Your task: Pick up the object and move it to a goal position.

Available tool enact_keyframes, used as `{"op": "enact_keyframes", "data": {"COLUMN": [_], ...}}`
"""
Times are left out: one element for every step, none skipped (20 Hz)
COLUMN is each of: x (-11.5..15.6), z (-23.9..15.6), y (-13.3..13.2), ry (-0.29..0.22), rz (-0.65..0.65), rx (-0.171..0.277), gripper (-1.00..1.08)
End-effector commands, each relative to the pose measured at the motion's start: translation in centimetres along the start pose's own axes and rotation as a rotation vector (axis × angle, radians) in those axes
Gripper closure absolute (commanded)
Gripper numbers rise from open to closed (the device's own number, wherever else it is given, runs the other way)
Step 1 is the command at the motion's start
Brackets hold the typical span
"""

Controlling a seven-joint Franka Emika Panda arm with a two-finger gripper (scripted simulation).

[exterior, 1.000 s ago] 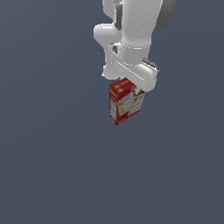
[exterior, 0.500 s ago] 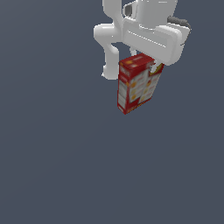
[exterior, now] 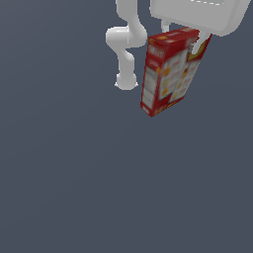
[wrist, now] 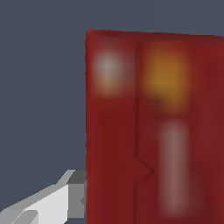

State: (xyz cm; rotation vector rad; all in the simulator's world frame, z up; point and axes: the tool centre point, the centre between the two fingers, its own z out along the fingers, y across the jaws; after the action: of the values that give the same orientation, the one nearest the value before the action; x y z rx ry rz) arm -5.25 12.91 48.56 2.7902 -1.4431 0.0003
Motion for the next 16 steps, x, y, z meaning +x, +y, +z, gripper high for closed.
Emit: {"op": "enact_keyframes", "data": {"x": [-0.3, -0.5, -0.6, -0.7, -0.8, -0.9, -1.0, -1.1, -1.2, -1.3, -1.3, -1.4, -1.5, -1.5, -1.6, -1.6], "z": [-1.7, -2.3, -2.8, -3.4, -3.9, -4.4, -5.0, -5.4, -5.9, -6.3, -6.7, -7.1, -7.4, -7.7, -8.0, -8.2], "y": [-0.4, -0.6, -0.8, -1.0, -1.1, -1.3, -1.4, -1.6, -1.7, -1.9, -2.0, -2.1, -2.2, -2.3, -2.4, -2.5], "ry": [0.0, 0.0, 0.0, 0.0, 0.0, 0.0, 0.0, 0.0, 0.0, 0.0, 0.0, 0.0, 0.0, 0.0, 0.0, 0.0], "rz": [0.0, 0.0, 0.0, 0.0, 0.0, 0.0, 0.0, 0.001, 0.001, 0.001, 0.001, 0.001, 0.001, 0.001, 0.001, 0.001], "rx": [0.0, 0.0, 0.0, 0.0, 0.0, 0.0, 0.0, 0.0, 0.0, 0.0, 0.0, 0.0, 0.0, 0.0, 0.0, 0.0], "gripper": [1.08, 1.08, 1.08, 1.08, 1.08, 1.08, 1.08, 1.08, 1.08, 1.08, 1.08, 1.08, 1.08, 1.08, 1.08, 1.08]}}
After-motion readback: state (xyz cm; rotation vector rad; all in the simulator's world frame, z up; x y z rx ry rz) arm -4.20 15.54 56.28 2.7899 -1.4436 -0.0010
